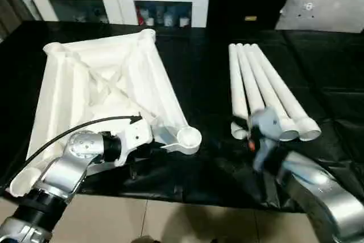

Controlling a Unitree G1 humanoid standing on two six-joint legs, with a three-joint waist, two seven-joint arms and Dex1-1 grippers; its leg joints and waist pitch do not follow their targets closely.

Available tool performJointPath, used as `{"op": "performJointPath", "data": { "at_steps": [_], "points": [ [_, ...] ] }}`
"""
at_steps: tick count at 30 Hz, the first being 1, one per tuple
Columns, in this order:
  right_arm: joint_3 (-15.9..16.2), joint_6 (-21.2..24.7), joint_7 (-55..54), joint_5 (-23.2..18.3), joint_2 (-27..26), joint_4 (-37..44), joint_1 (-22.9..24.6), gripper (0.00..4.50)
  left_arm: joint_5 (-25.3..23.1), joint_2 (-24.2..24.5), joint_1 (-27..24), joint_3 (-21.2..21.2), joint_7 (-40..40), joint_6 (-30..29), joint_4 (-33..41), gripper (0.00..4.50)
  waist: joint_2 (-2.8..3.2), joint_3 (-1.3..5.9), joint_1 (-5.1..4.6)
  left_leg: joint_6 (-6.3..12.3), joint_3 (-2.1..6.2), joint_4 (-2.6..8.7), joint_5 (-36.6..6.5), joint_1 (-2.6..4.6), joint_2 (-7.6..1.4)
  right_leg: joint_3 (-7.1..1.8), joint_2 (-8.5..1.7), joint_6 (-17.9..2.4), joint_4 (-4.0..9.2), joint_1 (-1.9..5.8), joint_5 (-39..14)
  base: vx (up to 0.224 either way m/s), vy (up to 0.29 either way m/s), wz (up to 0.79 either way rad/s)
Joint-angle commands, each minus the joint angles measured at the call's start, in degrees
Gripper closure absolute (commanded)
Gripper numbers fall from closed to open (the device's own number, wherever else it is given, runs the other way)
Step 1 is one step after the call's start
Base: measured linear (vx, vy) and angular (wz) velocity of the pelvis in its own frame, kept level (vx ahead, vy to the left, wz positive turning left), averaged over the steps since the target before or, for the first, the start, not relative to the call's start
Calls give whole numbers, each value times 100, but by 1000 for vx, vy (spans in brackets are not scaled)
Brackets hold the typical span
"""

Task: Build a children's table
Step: Move table base, then pick table leg

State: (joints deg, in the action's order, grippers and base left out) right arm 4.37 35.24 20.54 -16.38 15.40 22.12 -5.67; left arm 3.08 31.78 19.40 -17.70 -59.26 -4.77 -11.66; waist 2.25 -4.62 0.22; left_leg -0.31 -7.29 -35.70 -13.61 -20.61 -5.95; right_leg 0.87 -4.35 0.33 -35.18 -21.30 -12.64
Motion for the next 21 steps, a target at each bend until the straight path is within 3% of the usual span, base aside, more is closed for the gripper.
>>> {"op": "performJointPath", "data": {
  "at_steps": [1, 4, 6, 7, 8, 10, 14, 16, 21],
  "points": [
    [-113, 213, -551, 315, -143, -161, -310, 0, -3, -86, 60, -6, 42, 176, 77, 405, -10, 406, 6, 428, 147, 459, 117, 61, -569, -200, -417, -1890, 240, 227, 429, 0, 0, 0],
    [-61, 560, -1134, 677, -329, -438, -805, 0, 163, -81, 33, 124, 21, 47, 238, 384, 7, 417, -6, 296, 142, 457, 232, 58, -543, -196, -402, -1855, 217, 233, 586, 0, 0, 0],
    [-271, 1374, -1465, 559, -583, -761, -1257, 0, 371, -91, -63, 305, 112, -232, 538, 374, 37, 431, 0, 264, 140, 446, 271, 59, -533, -200, -410, -1853, 198, 238, 676, 0, 0, 0],
    [-404, 1939, -1549, 433, -703, -991, -1544, 0, 514, -107, -119, 426, 170, -419, 736, 364, -1, 423, -25, 223, 144, 448, 228, 44, -519, -202, -403, -1900, 204, 254, 659, 0, 0, 0],
    [-466, 2175, -1559, 368, -737, -1130, -1699, 0, 599, -122, -141, 489, 193, -527, 848, 357, 1, 430, -15, 185, 138, 442, 206, 44, -511, -201, -411, -1937, 196, 261, 594, 0, 0, 0],
    [-554, 2046, -1507, 228, -780, -1396, -1908, 0, 655, -134, -162, 569, 255, -662, 1006, 341, -1, 418, 5, 144, 110, 438, 173, 27, -519, -211, -411, -1904, 203, 257, 586, 0, 0, 0],
    [-672, 1955, -1844, 587, -771, -2469, -2680, 0, 810, -135, -349, 780, 531, -1280, 1700, 315, 1, 414, -4, 74, 99, 434, 213, 16, -514, -208, -399, -1885, 186, 243, 621, 0, 0, 0],
    [-671, 1958, -1887, 696, -728, -2827, -2924, 0, 834, -134, -450, 812, 679, -1536, 2025, 297, -15, 389, -2, -35, 90, 448, -21, 8, -513, -212, -392, -1853, 211, 246, 289, 0, 0, 0],
    [-674, 2064, -1961, 755, -666, -3369, -3234, 0, 801, -119, -746, 758, 996, -2086, 2732, 269, -35, 371, 10, -39, 76, 457, -172, -4, -517, -215, -379, -1765, 242, 237, 5, 0, 0, 0]
  ]
}}
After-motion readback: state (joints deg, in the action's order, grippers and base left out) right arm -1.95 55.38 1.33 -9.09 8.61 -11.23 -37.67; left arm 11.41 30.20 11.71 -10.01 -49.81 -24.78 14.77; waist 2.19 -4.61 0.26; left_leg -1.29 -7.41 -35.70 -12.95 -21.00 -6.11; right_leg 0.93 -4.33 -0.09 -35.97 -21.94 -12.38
